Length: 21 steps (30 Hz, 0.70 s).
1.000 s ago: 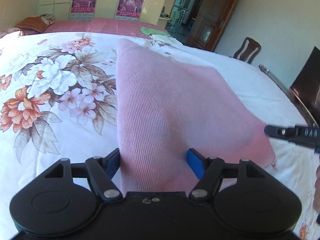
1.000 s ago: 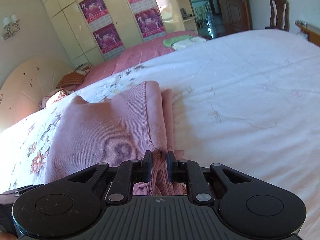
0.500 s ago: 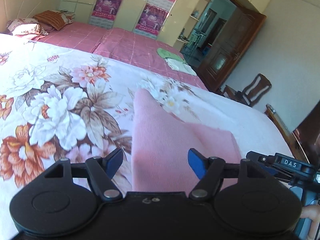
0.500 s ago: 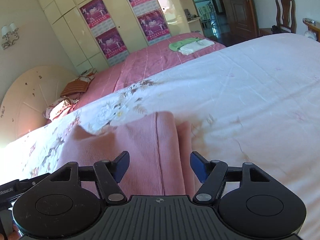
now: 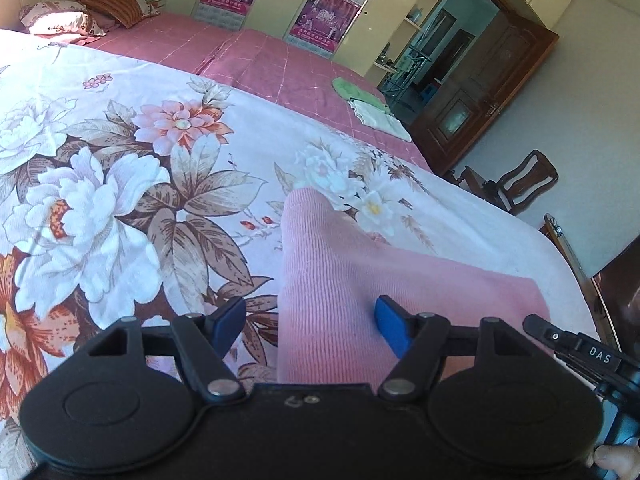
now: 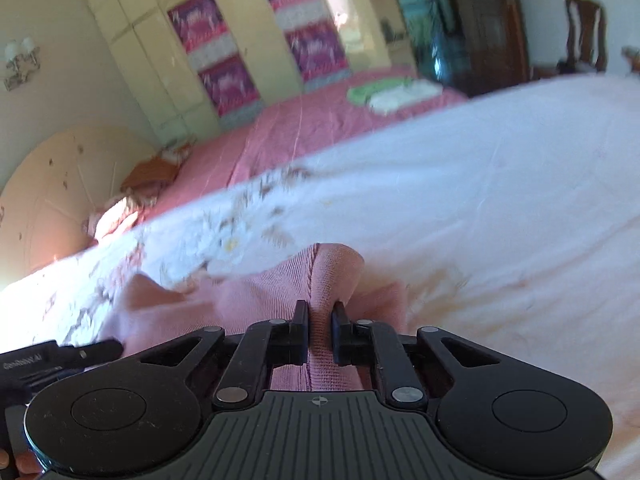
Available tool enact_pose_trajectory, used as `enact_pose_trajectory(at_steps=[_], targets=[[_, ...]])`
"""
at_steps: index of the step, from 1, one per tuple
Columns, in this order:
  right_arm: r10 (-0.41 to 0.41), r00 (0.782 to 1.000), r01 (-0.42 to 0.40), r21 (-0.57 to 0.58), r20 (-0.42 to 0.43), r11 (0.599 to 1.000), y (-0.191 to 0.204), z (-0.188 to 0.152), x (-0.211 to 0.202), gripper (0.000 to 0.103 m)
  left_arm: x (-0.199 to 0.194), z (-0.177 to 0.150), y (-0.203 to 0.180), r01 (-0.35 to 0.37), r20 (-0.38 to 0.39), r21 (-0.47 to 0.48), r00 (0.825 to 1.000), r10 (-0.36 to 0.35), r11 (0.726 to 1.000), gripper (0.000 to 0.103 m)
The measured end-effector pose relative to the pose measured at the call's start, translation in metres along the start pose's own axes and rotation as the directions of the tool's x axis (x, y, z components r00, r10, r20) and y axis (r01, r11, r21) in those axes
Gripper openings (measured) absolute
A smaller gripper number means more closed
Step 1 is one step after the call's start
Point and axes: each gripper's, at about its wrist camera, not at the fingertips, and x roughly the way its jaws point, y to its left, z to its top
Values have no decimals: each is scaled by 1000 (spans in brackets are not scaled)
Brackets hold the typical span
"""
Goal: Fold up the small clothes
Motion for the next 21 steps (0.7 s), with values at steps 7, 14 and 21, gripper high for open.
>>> enact_pose_trajectory(at_steps=[7, 14, 21], targets=[[-63, 994, 59, -52, -86, 997, -1, -15, 24, 11, 19, -6, -4, -64, -12, 33, 998, 64, 997, 74], [-47, 999, 48, -63, 20, 997, 16, 9, 4, 25, -3, 11, -17, -17, 54, 41, 998, 15, 999, 65], [-90, 992, 78, -132, -84, 988, 36, 3, 62, 25, 38, 2, -18, -72, -23, 62, 997, 74, 995, 70]])
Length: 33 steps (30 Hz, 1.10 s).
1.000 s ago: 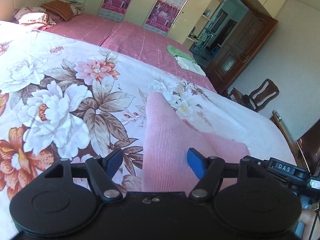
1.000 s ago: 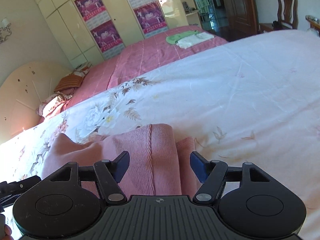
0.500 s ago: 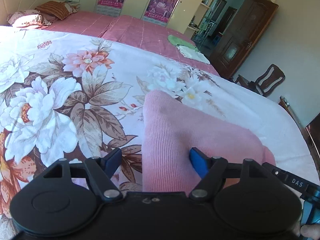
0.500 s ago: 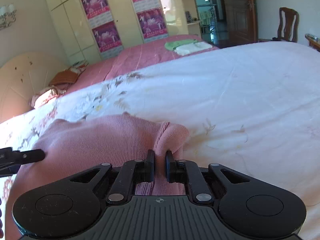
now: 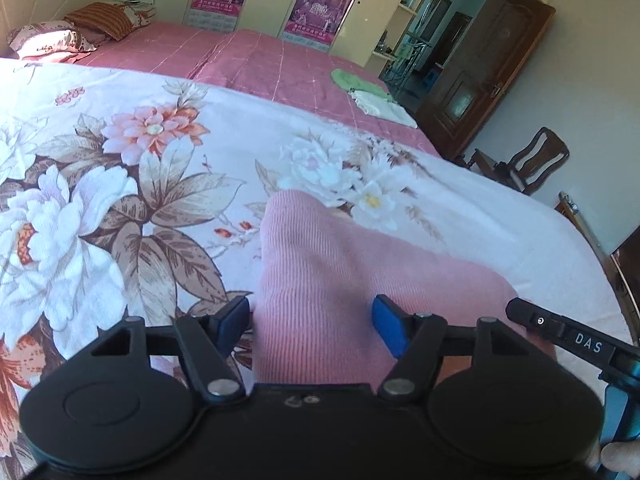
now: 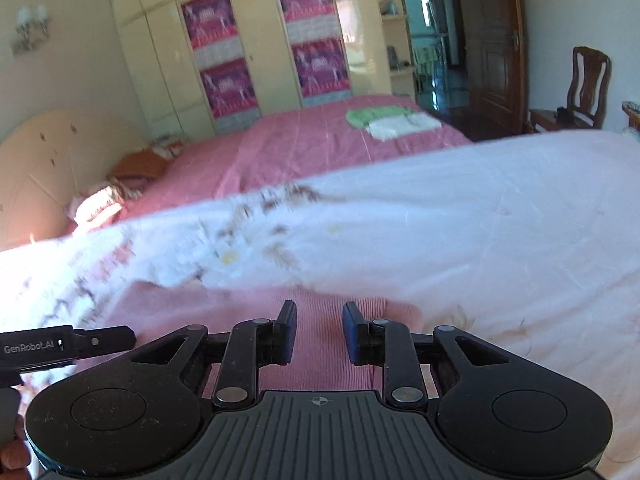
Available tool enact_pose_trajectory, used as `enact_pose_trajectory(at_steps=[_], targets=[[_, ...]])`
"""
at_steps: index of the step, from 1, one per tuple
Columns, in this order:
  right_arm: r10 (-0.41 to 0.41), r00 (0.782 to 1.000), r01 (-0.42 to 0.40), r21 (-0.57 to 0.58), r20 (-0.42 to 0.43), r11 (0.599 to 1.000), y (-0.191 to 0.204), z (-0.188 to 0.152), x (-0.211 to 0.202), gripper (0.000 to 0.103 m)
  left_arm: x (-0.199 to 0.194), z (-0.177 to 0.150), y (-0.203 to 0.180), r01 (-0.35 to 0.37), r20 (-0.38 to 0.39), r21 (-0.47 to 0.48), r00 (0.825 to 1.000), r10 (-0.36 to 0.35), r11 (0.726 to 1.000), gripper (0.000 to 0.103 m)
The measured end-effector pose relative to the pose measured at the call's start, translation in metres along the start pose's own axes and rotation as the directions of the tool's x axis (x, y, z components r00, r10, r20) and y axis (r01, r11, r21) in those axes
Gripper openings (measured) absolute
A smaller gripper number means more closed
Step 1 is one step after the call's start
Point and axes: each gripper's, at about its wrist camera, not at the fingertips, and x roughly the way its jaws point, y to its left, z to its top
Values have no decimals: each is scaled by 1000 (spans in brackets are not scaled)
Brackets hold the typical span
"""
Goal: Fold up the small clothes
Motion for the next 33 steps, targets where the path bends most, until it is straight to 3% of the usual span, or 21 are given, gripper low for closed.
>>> enact_pose_trajectory(at_steps=[8, 12, 18, 23, 33], targets=[[1, 1000, -2, -17, -27, 1000, -11, -6, 23, 25, -9, -2, -3, -29, 14, 11, 999, 29, 1000, 72], [52, 999, -52, 21, 13, 998, -13, -4, -13, 25, -41, -14, -3, -7, 53, 48, 999, 4, 999, 71], [78, 996, -76, -61, 33, 995, 6, -33, -56, 25, -64, -42, -5, 22, 40, 70, 999, -25, 997, 71], [35, 999, -37, -74, -32, 997, 4, -62, -43, 25, -55, -53, -4, -1, 12, 57, 1000, 0, 998, 75], [41, 999, -42, -64, -9, 997, 0, -69, -41, 25, -56, -54, -17, -77, 22, 124, 997, 75, 989, 78]])
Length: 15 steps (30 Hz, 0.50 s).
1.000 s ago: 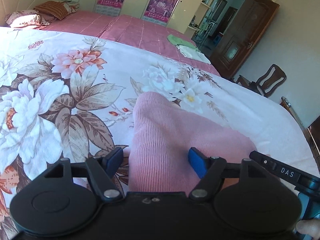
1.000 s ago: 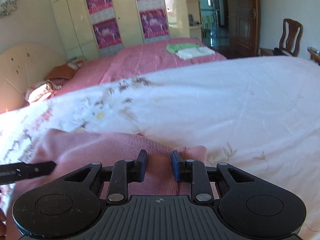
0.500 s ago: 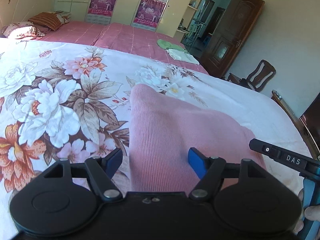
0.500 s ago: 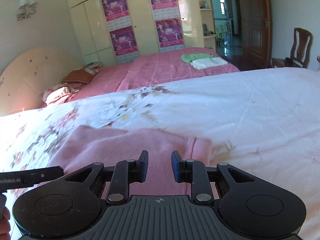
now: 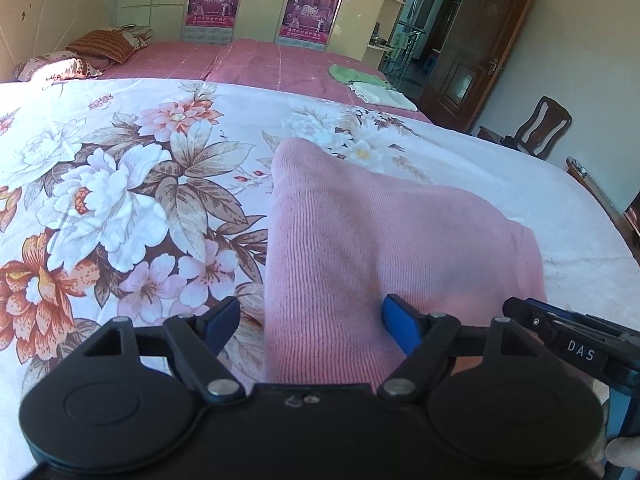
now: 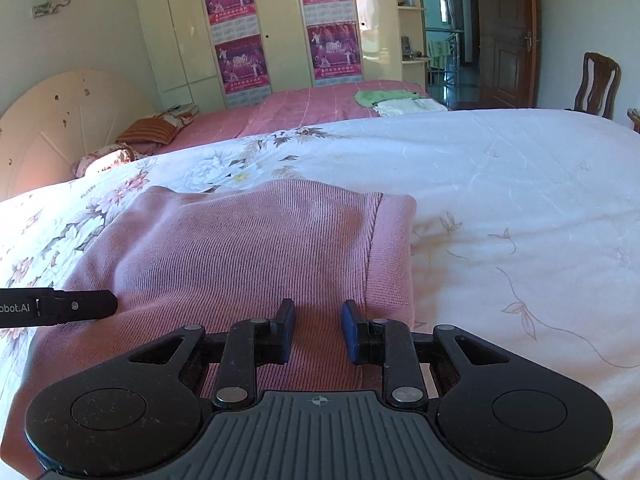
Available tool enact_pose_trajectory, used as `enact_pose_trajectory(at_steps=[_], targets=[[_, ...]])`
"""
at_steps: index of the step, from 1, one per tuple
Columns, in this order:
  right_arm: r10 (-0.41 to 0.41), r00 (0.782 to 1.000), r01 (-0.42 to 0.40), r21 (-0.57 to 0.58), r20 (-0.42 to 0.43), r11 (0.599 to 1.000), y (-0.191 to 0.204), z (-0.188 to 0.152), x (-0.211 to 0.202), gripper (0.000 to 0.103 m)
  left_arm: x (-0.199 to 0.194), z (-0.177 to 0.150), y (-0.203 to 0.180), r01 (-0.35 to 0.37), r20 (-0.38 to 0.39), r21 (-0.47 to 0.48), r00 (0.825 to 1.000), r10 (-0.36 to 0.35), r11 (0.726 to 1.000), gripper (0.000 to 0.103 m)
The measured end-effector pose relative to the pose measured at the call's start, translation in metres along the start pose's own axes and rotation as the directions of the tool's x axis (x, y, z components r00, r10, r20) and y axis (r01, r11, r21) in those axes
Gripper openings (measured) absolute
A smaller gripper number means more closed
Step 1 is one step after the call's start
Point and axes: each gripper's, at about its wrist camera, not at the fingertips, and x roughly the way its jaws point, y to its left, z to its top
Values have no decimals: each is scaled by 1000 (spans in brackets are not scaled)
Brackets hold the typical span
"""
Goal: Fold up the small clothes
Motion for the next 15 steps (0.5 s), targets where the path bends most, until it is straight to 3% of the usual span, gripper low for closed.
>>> enact_pose_trajectory(at_steps=[7, 15], targets=[[9, 999, -8, -22, 33, 1000, 14, -1, -38, 25, -9, 2, -8, -26, 10, 59, 1000, 26, 998, 75], [-73, 997, 73, -70, 3, 995, 22, -34, -67, 25, -49, -33, -9, 65, 15, 117, 998, -68, 991, 73]])
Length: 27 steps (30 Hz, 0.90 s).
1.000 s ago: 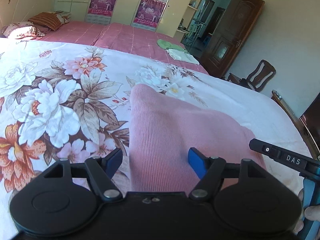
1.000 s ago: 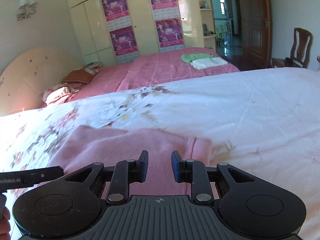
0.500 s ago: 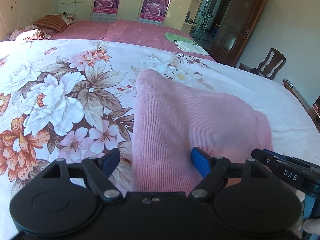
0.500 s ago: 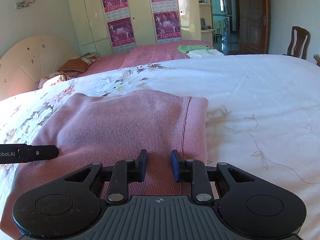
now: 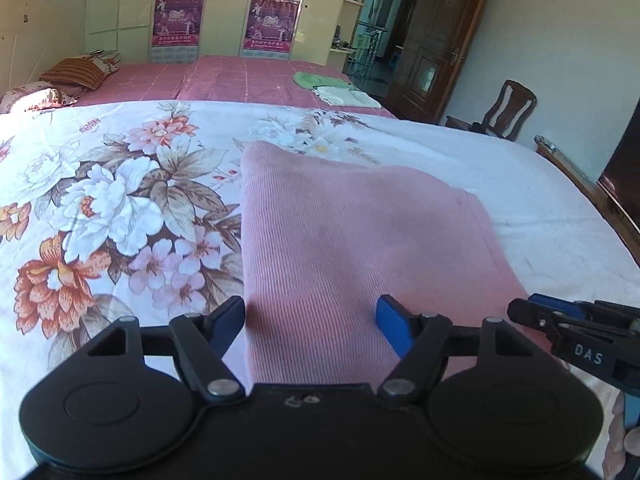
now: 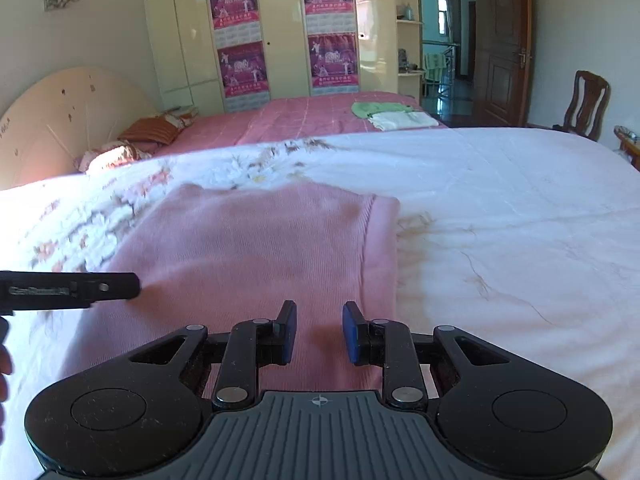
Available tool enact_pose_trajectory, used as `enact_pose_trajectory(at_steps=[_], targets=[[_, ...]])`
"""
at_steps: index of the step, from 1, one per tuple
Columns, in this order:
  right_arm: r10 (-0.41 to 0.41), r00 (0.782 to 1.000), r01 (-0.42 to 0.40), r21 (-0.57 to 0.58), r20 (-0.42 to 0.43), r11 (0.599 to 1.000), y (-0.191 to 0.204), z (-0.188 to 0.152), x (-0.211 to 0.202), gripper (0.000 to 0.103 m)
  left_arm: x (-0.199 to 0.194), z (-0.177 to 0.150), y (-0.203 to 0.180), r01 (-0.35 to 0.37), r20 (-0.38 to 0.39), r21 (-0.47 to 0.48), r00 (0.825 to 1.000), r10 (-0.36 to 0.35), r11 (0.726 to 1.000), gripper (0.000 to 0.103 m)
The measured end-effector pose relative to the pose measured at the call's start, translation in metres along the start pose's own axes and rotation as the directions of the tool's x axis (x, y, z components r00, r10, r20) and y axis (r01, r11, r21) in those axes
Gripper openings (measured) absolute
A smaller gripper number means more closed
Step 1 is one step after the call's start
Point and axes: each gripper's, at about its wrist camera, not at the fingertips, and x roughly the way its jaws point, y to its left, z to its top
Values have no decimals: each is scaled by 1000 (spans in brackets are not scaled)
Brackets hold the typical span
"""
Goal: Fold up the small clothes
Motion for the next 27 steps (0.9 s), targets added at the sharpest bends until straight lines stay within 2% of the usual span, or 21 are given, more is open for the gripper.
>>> enact_pose_trajectory(at_steps=[3, 6, 9, 11, 13, 15, 18, 23, 24, 27], targets=[[-30, 999, 30, 2, -26, 1000, -3, -10, 10, 25, 12, -9, -1, 9, -45, 20, 999, -8, 1000, 76], [-60, 997, 60, -8, -39, 998, -1, -8, 16, 25, 12, -13, 3, 31, -83, -5, 996, -31, 1000, 74], [-44, 999, 45, 35, -21, 998, -1, -4, -2, 25, -1, -18, 7, 41, -73, 5, 997, -40, 999, 73], [-48, 999, 49, 20, -9, 999, 5, -11, -15, 25, -5, -24, 9, 55, -89, -1, 994, -55, 998, 72], [-74, 996, 72, -21, -55, 997, 11, -24, -14, 25, -2, -30, 8, 57, -110, 16, 992, -55, 998, 73], [-90, 990, 91, 1, -112, 996, 4, -38, -3, 25, 3, -34, 6, 53, -111, 37, 993, -49, 998, 74], [-72, 991, 81, 77, -109, 994, -3, -37, -4, 25, 3, -34, 6, 51, -108, 41, 993, -47, 998, 75], [-96, 991, 102, 70, -89, 992, 7, -37, -21, 25, -4, -36, 6, 62, -121, 32, 991, -58, 998, 75], [-115, 986, 122, 54, -123, 991, 9, -43, -17, 25, -3, -38, 5, 58, -124, 47, 991, -52, 997, 75], [-110, 984, 122, 87, -139, 989, 5, -46, -15, 25, -2, -41, 2, 52, -120, 70, 992, -44, 996, 76]])
